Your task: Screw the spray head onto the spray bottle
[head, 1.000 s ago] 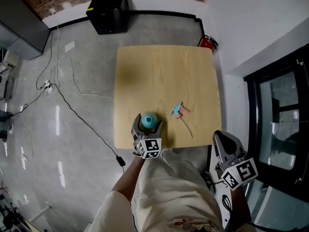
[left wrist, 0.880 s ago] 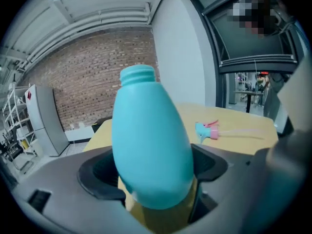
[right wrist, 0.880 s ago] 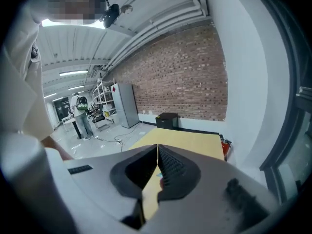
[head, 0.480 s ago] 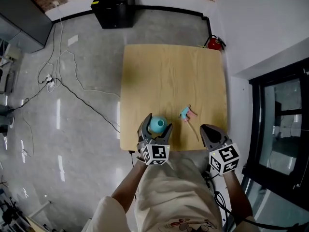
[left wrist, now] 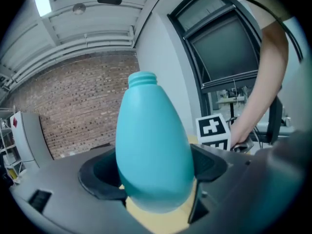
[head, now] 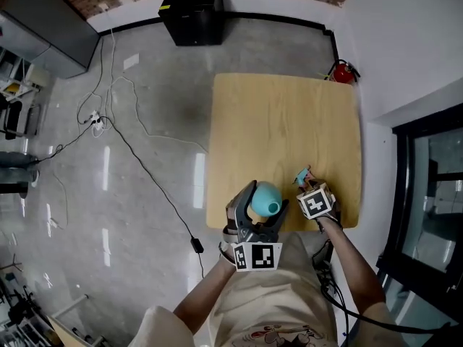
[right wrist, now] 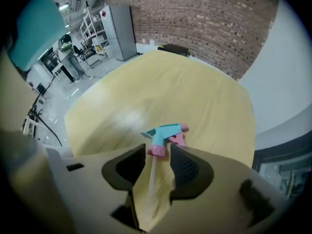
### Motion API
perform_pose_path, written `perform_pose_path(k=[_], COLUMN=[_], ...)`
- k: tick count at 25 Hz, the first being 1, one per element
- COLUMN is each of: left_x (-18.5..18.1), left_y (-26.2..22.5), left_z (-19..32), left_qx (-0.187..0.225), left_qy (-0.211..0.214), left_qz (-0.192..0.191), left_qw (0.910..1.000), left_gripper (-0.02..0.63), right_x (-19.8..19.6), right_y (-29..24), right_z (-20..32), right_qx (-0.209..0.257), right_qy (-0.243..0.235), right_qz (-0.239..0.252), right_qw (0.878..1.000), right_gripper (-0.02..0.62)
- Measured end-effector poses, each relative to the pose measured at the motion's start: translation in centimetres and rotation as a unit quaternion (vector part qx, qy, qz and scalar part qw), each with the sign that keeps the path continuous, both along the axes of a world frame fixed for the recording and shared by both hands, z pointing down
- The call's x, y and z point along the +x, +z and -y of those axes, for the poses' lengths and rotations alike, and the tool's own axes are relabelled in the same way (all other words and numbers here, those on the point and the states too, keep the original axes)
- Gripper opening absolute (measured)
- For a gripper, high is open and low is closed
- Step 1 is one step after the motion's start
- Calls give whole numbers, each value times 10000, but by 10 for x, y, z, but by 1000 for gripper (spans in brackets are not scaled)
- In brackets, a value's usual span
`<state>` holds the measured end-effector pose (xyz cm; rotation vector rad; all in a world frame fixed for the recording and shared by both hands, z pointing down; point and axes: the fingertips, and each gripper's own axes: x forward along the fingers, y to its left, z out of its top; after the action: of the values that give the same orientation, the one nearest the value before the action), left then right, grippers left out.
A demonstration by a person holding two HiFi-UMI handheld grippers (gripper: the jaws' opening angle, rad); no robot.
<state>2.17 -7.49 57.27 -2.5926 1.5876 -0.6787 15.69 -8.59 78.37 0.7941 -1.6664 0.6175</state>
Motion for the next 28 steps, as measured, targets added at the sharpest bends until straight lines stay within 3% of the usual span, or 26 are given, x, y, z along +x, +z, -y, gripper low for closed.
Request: perform_pose_path(k=[5,9,11,14,17,21,24,26,28], left_x=[-9,-16,-17,-20,-21,-12,-4,5,16], left_y=[-6,-10,-14,-22,-35,-57,-85,-98,-107], left_z=[-5,-7,-5,0,-1,-3,8,11,12], left_qx=[48,41,15,-210,-494,-498,-326,-320,-285], left_qy=[256,330,355,395,442,595,599,651,755], left_qz=[91,192,212,158,110,110,227,290,310], left_qw=[9996,9993,9991,9989,9977,9969,9974,9969,9963], left_gripper=[423,423,423,422,423,423,422,423,423], right_x=[-2,-3,-11,-39,-66,-76,-74,-71,-66], right_y=[31,23,5,-59,-168,-323,-437,-498,-540], right_z=[1,4,8,22,38,56,61,55,46], right_qx=[-162,-162,-19,474,1133,2313,3262,3684,3961], right_qy=[303,517,634,930,1091,827,372,117,-59], right_qz=[-52,-85,306,1646,3151,4723,5246,5445,5585], right_qw=[9994,9985,9975,9808,9359,8465,7855,7534,7288], right_gripper=[153,132,130,130,130,130,130,130,130])
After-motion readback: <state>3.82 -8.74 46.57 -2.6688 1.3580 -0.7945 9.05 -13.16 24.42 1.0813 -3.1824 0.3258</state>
